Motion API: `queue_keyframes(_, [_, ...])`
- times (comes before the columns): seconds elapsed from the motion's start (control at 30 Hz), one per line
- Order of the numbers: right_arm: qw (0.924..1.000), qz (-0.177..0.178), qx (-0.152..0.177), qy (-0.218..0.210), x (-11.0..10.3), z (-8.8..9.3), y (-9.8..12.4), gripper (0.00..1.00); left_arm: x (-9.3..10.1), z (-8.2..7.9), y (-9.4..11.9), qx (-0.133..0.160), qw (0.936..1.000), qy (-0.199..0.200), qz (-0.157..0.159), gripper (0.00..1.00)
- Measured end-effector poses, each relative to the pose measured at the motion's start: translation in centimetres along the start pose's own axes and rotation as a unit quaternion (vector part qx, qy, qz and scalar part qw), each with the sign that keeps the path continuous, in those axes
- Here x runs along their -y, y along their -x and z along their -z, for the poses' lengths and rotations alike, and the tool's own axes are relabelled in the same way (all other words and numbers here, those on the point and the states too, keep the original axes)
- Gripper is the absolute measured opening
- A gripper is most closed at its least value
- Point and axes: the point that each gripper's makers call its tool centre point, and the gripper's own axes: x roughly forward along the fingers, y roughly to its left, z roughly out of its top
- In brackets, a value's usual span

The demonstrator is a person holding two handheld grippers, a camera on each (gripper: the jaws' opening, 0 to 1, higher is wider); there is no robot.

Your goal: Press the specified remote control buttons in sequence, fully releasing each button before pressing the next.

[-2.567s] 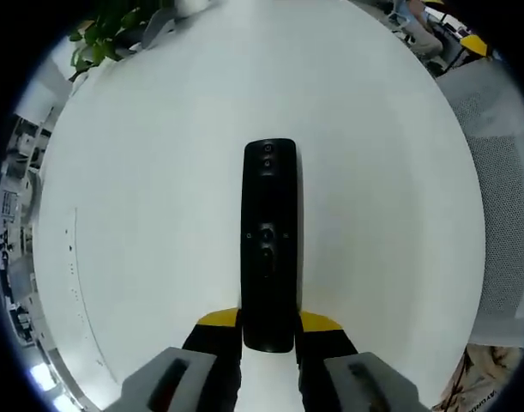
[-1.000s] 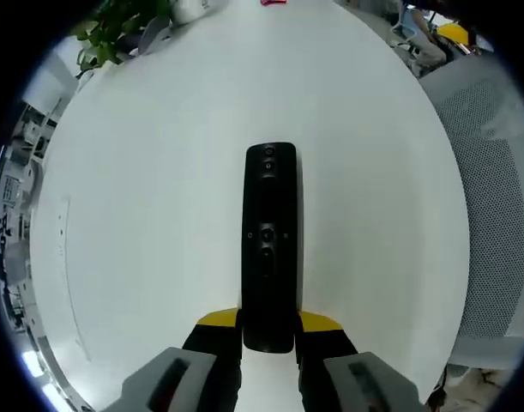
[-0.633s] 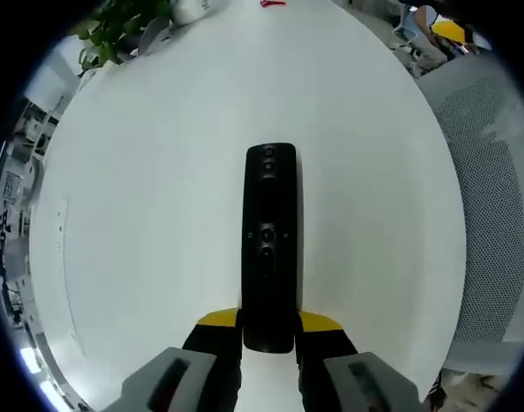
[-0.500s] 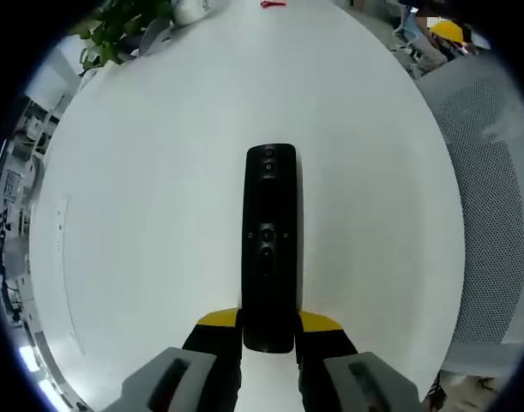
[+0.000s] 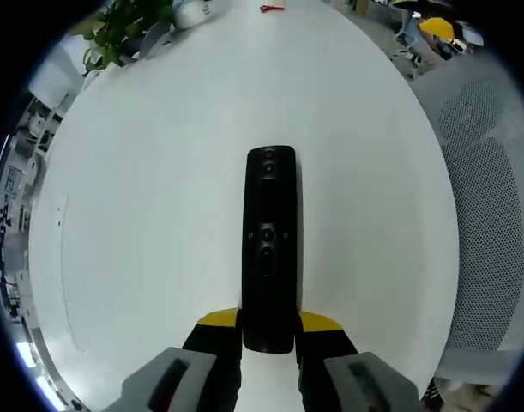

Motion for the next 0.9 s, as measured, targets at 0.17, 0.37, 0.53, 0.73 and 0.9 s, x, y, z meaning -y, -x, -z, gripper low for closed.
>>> queue_keyframes(0.17, [1.0,-0.001,0.0,-0.009,0.0,0.0,0.1,0.44,0.5,0.0,0.0,0.001,1.0,0.002,-0.001,0.23])
queue_keyframes(0.37, [1.0,-0.003,0.0,-0.008,0.0,0.0,0.1,0.41,1.0,0.0,0.0,-0.001,1.0,0.0,0.0,0.23])
queue_keyframes(0.53, [0.9999,-0.011,-0.01,-0.003,-0.4,0.3,-0.1,0.36,1.6,0.0,0.0,-0.002,1.0,0.001,-0.001,0.23])
queue_keyframes(0.73, [0.9998,-0.013,-0.016,-0.009,-0.4,0.4,-0.1,0.31,2.7,0.0,0.1,0.0,1.0,0.004,-0.001,0.23])
queue_keyframes(0.9, [0.9996,-0.018,-0.019,-0.008,-0.5,0.6,-0.1,0.26,3.4,-0.1,0.1,0.001,1.0,0.007,-0.001,0.23])
